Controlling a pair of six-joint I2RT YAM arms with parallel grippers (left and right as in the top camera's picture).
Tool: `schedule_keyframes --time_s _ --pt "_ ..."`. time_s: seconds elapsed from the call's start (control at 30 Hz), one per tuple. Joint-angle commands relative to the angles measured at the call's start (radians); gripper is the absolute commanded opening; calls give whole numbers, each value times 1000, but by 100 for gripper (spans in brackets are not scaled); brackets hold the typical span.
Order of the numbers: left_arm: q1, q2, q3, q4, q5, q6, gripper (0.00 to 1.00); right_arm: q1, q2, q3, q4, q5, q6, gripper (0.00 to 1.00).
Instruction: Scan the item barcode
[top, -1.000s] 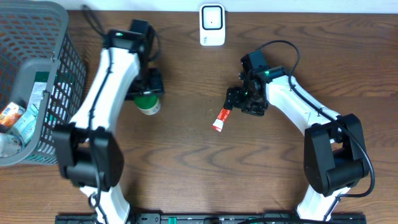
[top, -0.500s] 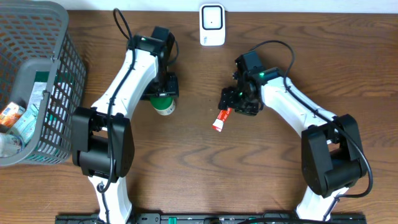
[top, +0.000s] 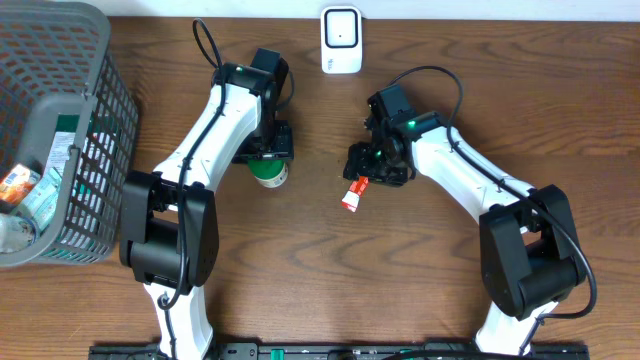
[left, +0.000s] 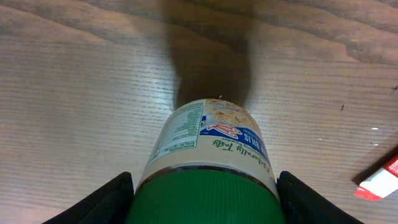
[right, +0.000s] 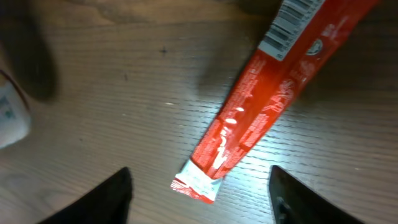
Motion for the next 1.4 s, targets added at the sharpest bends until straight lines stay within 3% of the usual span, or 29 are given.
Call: schedule_keyframes --time_s 0.0,0.1,0.2,0.27,0.67,1.03,1.13,1.37 --pt "1 3 -14 6 2 13 56 31 -11 -5 14 -5 10 53" --pt "1 3 -15 18 2 13 56 50 -11 -5 35 17 10 35" --pt "1 3 -16 19 2 13 56 72 -11 -5 43 87 39 8" --pt "1 3 -19 22 2 13 56 84 -11 -5 43 142 67 1" --pt "1 3 -36 41 2 13 56 155 -10 -11 53 378 119 1" --pt "1 3 -58 64 2 13 57 166 -10 -117 191 375 148 2" --pt "1 3 -61 63 2 13 73 166 -10 -149 229 369 148 1" --pt "1 3 -60 72 2 13 80 166 -10 -166 261 369 148 1"
